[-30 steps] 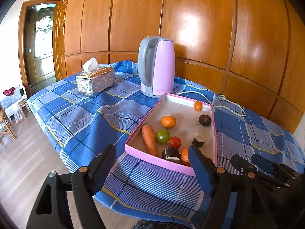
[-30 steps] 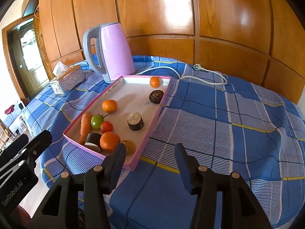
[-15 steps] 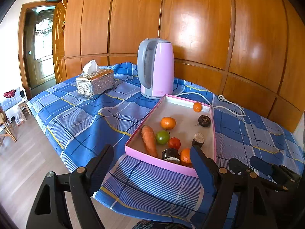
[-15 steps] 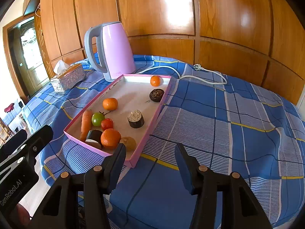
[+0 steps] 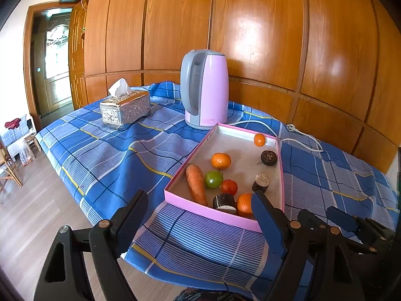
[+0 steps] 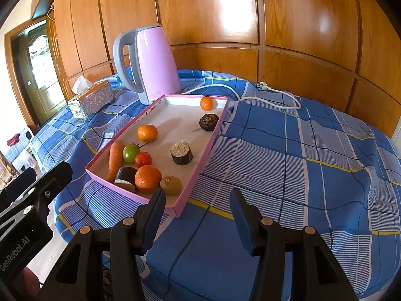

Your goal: Organize fruits

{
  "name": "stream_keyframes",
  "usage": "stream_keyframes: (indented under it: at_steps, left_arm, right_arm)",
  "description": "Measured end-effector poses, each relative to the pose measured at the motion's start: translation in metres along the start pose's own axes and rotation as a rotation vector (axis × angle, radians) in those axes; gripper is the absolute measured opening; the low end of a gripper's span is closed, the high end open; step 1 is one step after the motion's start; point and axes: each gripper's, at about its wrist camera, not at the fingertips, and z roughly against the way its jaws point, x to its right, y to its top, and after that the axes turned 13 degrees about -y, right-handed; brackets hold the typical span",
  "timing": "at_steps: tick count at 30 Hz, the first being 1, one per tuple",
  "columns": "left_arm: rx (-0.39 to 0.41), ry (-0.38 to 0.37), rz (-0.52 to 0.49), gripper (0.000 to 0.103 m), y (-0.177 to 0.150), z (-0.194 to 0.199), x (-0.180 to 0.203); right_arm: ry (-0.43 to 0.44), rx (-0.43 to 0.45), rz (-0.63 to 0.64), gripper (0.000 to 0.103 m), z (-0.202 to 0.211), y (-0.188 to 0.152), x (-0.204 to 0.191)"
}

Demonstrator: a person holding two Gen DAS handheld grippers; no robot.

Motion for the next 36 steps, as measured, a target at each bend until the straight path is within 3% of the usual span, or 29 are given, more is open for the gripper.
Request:
stream_keyframes:
  at_steps: [36]
  left_arm:
    - [0.014, 0.004, 0.015, 0.088, 0.0017, 0.0044, -0.0025]
  right_arm:
    - [0.007, -0.002, 0.011, 0.054, 0.0008, -0.0016, -0.0012]
